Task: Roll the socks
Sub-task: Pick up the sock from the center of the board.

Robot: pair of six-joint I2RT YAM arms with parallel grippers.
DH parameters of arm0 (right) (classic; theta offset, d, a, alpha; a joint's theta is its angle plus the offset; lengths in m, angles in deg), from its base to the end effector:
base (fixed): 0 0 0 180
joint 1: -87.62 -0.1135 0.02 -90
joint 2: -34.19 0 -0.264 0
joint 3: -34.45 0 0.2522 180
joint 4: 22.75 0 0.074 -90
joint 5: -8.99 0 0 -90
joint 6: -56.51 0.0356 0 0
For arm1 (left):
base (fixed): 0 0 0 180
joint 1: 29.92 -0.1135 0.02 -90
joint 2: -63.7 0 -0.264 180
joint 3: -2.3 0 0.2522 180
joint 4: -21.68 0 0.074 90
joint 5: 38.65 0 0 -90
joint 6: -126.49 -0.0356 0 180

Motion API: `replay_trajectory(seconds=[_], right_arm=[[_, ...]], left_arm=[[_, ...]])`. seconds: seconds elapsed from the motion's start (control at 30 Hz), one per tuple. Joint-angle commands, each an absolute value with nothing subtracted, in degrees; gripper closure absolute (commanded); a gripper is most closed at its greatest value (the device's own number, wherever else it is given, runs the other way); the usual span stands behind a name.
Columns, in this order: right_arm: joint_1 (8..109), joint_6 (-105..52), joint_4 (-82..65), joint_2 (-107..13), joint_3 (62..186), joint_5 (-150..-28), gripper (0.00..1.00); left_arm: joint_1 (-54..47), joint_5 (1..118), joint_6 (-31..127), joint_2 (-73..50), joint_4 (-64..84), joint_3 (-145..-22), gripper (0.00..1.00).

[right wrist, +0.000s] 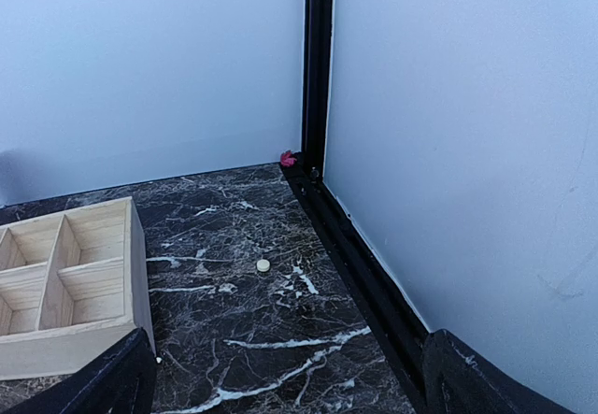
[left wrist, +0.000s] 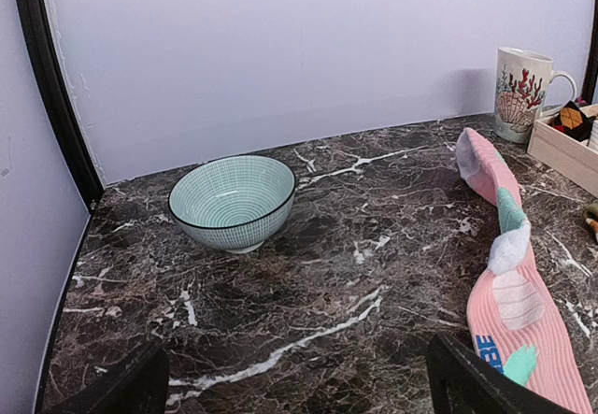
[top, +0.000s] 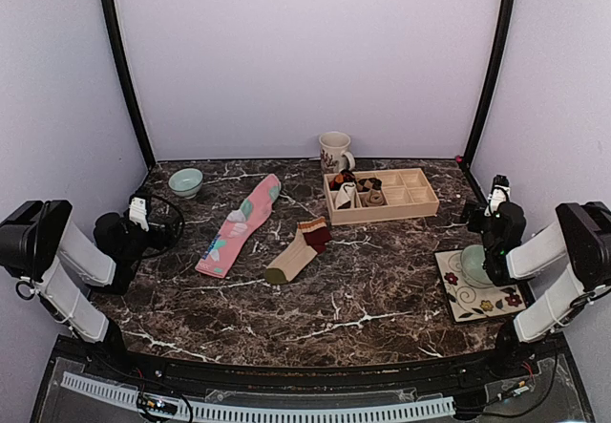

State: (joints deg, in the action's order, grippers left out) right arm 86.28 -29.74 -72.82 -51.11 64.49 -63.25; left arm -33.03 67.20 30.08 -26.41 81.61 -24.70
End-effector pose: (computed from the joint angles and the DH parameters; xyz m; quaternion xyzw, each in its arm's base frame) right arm 0.2497 -0.0050 0.1596 0.1194 0.7272 -0.0843 0.6707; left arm 0.2428 0.0035 0.1466 0.1154 0.7165 -0.0433 0.6866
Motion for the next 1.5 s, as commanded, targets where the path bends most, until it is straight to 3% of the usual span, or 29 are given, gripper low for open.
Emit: replay_trajectory(seconds=[0.0,0.3,0.37,0.43,0.53,0.63,0.7,0.83,0.93,1.0,1.17,1.33,1.47], right_arm=[[86.6,-29.0,-74.6,-51.4,64.6,-63.4,0.0],[86.7,-28.9,-74.1,-51.5,64.9,-63.6,0.0],[86.8,-26.9,-63.5,-48.1,69.2,-58.1,0.0],[88.5,-22.4,-46.9,-44.8,77.9,-54.4,0.0],[89.7,-25.4,-33.7,-42.7,87.7,-62.1,0.0],[89.6,-23.5,-24.4,-40.8,93.8,-69.0,0.0],[89.6,-19.3,-26.0,-37.7,92.8,-72.4,0.0],[90.0,2.4,-23.1,-30.3,90.3,-67.0,0.0],[89.9,5.3,-35.2,-27.1,85.3,-81.3,0.0],[86.4,3.3,-31.5,-28.3,88.1,-84.2,0.0],[66.3,-12.4,-20.8,-30.8,93.3,-70.3,0.01],[52.3,-15.5,-20.8,-31.2,91.6,-65.0,0.02],[43.8,-16.5,-19.6,-35.1,92.8,-63.7,0.03]], left_arm=[[-33.3,67.9,30.0,-26.2,83.3,-25.2,0.01],[-33.4,68.0,30.0,-26.2,82.8,-25.5,0.01],[-33.4,67.3,30.3,-25.5,82.0,-25.7,0.01],[-33.5,67.0,30.5,-22.4,70.0,-30.9,0.01],[-33.5,69.7,27.6,-21.0,43.0,-47.4,0.01],[-33.5,75.1,21.2,-21.6,23.7,-55.9,0.01],[-33.5,77.8,16.6,-20.6,16.8,-58.0,0.01],[-33.5,85.3,8.6,-17.6,5.9,-60.1,0.01],[-32.1,88.7,8.9,-19.3,-0.6,-64.8,0.01],[-29.9,88.7,9.0,-22.0,-2.7,-68.0,0.01],[-23.2,84.7,11.6,-30.5,-0.6,-75.1,0.01],[-19.8,85.7,17.7,-43.1,-7.0,-91.6,0.01],[-17.9,86.5,19.1,-48.3,-8.0,-95.9,0.05]])
